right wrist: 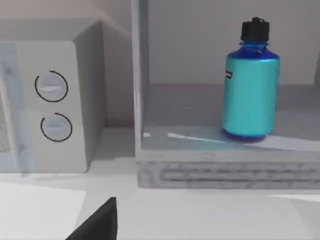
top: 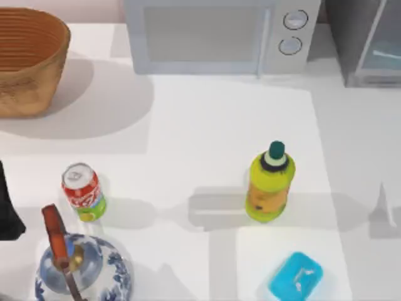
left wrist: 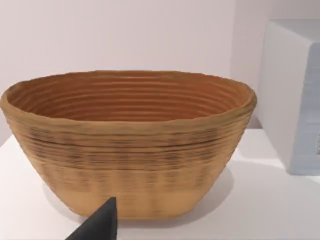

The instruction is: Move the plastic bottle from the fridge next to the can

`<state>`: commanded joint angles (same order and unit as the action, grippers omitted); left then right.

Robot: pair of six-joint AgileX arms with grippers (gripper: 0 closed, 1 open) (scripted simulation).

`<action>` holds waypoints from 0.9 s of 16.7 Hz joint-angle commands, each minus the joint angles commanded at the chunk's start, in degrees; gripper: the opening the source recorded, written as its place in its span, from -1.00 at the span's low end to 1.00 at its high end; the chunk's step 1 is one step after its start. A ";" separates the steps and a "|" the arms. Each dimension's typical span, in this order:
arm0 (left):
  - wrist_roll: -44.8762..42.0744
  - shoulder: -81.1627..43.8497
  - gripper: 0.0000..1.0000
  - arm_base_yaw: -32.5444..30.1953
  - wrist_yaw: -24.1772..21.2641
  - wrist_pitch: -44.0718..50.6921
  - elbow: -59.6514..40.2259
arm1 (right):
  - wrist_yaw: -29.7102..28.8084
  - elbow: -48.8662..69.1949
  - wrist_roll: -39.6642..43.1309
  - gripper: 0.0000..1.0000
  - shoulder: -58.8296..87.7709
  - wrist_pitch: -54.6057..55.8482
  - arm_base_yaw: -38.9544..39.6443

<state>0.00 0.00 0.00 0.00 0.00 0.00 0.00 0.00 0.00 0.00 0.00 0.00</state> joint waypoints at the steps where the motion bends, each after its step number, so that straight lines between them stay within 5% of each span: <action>1: 0.00 0.00 1.00 0.00 0.00 0.00 0.00 | 0.00 0.00 0.00 1.00 0.00 0.00 0.00; 8: 0.00 0.00 1.00 0.00 0.00 0.00 0.00 | 1.27 8.12 0.04 1.00 12.65 9.23 -2.01; 15: 0.00 0.00 1.00 0.00 0.00 0.00 0.00 | 5.22 26.14 -0.10 1.00 53.59 29.91 -5.95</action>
<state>0.00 0.00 0.00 0.00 0.00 0.00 5.22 26.14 -0.10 53.59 29.91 -5.95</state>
